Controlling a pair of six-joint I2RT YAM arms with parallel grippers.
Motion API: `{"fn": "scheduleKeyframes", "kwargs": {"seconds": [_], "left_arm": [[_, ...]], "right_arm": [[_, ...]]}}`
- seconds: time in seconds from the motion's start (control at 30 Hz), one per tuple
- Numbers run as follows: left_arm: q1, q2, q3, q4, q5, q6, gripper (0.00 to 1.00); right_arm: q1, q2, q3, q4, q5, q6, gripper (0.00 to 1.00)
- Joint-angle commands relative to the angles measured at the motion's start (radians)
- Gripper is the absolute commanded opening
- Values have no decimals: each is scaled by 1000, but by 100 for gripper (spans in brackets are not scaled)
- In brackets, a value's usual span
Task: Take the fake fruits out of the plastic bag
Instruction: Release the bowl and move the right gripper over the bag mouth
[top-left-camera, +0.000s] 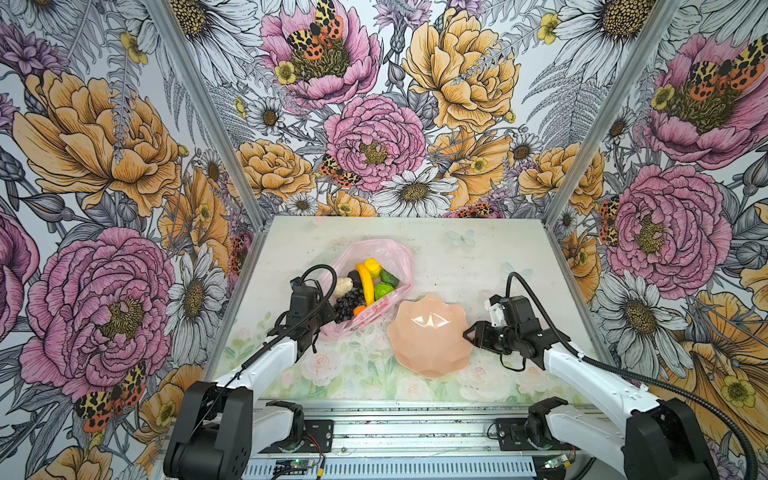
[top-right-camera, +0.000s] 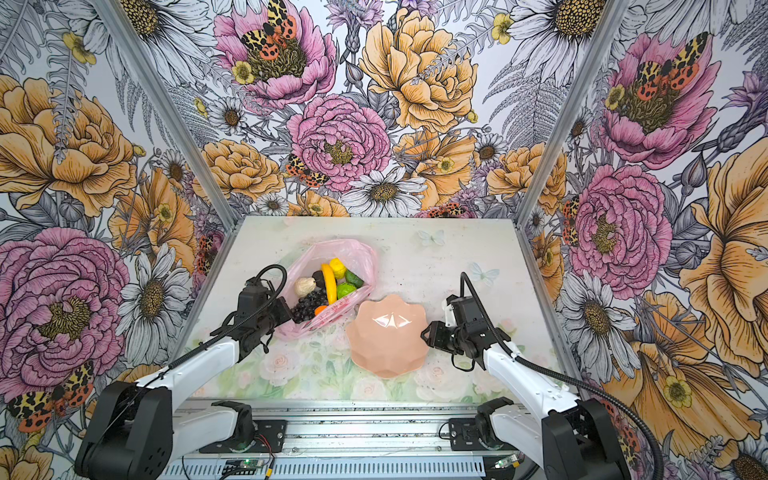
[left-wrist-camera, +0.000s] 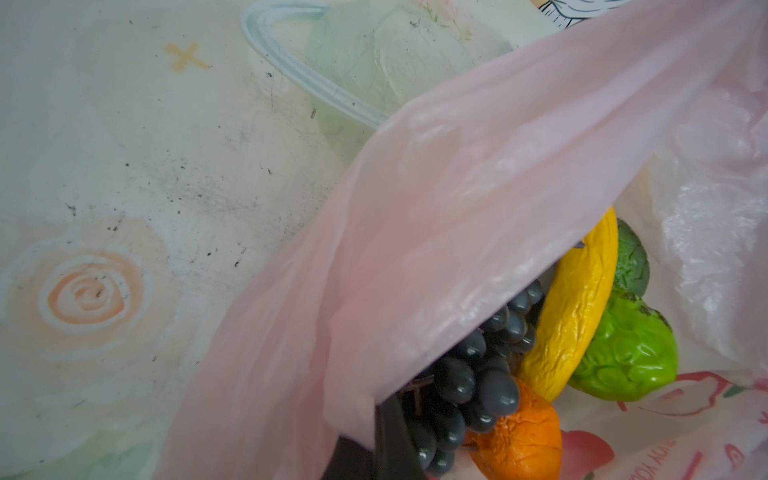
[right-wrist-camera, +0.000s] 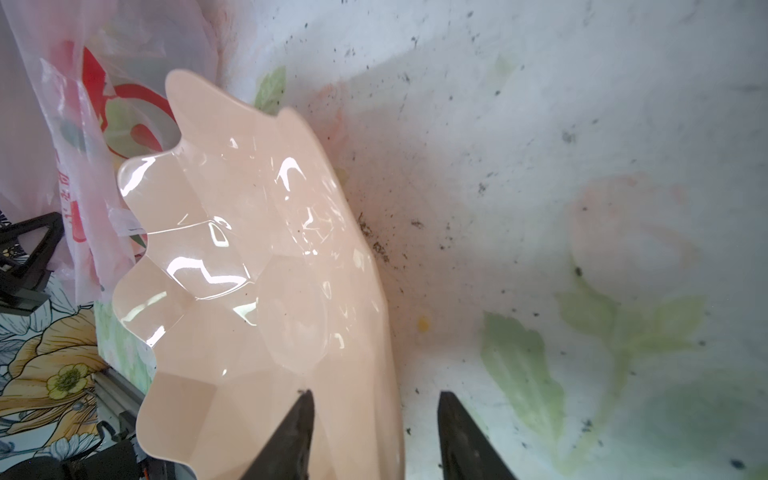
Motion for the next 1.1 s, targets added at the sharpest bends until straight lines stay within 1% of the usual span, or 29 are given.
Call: {"fn": "scheduleKeyframes", "kwargs": {"seconds": [0.0, 0.1, 0.23, 0.3, 0.4, 0.5, 0.53, 0.67, 0.83, 0.97, 1.07], "left_arm": [[-15, -7, 7, 23, -22, 24, 0], [-19, -3, 10, 22, -25, 24, 0], [-22, -17, 9, 4, -47, 20, 0], [-23, -29, 6, 3, -51, 20, 0], [-23, -32, 5, 3, -52, 17, 0], [-22, -30, 8, -2, -55, 17, 0], [-22, -33, 9, -6, -62, 18, 0], [-49, -59, 20, -58, -175, 24, 0], [-48, -50, 22, -54, -170, 22, 0], [-50, -43, 25, -56, -162, 23, 0], [-49, -56, 21, -53, -159, 21, 0]], "right_arm": [[9, -64, 67, -45, 123, 0, 61], [8, -65, 110, -70, 166, -1, 65], [9, -107, 142, -75, 320, 1, 72], [10, -124, 185, -54, 381, -7, 73], [18, -77, 281, -9, 411, -30, 74], [60, 32, 356, 54, 410, -49, 74], [80, 93, 383, 86, 395, -49, 74], [175, 299, 493, 177, 364, -52, 75], [270, 532, 656, 221, 311, -58, 75], [321, 654, 761, 222, 296, -71, 75], [335, 730, 814, 219, 303, -72, 73]]}}
